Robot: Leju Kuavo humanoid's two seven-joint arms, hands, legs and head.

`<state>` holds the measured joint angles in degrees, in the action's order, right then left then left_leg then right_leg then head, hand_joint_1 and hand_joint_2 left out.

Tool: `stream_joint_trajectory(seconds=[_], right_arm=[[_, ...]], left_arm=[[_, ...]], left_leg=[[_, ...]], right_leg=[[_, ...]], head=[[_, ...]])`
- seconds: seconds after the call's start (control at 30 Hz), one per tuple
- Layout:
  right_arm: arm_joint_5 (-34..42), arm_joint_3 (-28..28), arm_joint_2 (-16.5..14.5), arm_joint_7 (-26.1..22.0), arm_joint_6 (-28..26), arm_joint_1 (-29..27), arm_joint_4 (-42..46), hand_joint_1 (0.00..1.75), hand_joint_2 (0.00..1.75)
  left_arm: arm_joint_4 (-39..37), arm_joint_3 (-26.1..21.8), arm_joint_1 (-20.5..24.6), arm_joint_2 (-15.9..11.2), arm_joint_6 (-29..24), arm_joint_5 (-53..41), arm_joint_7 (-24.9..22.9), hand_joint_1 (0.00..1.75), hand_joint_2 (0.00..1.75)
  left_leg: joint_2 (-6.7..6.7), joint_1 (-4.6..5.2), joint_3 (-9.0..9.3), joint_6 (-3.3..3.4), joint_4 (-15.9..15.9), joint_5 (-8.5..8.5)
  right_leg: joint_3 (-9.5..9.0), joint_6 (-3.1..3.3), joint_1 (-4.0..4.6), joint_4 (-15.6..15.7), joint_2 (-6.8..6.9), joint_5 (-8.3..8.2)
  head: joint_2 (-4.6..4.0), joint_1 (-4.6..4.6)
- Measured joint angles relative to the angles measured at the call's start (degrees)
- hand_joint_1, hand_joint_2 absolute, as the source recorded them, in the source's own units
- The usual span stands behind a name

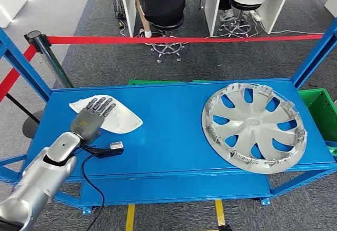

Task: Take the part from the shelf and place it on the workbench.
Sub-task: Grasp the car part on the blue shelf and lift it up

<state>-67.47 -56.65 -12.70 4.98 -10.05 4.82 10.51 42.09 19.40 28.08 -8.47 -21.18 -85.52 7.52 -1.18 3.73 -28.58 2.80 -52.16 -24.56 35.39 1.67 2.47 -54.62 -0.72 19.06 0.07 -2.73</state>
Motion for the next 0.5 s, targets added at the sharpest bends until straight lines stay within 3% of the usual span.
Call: stream_joint_trajectory(seconds=[0.5], right_arm=[[-0.07,0.02,0.04,-0.48,0.02,0.01,0.00,0.00,0.00]], left_arm=[[-1.85,0.74,-1.29,0.64,-0.77,0.65,0.90,1.75,1.75]], left_leg=[[0.00,0.00,0.09,-0.02,0.00,0.01]], right_leg=[[0.01,0.00,0.01,0.00,0.00,0.01]], head=[[0.00,-0.01]])
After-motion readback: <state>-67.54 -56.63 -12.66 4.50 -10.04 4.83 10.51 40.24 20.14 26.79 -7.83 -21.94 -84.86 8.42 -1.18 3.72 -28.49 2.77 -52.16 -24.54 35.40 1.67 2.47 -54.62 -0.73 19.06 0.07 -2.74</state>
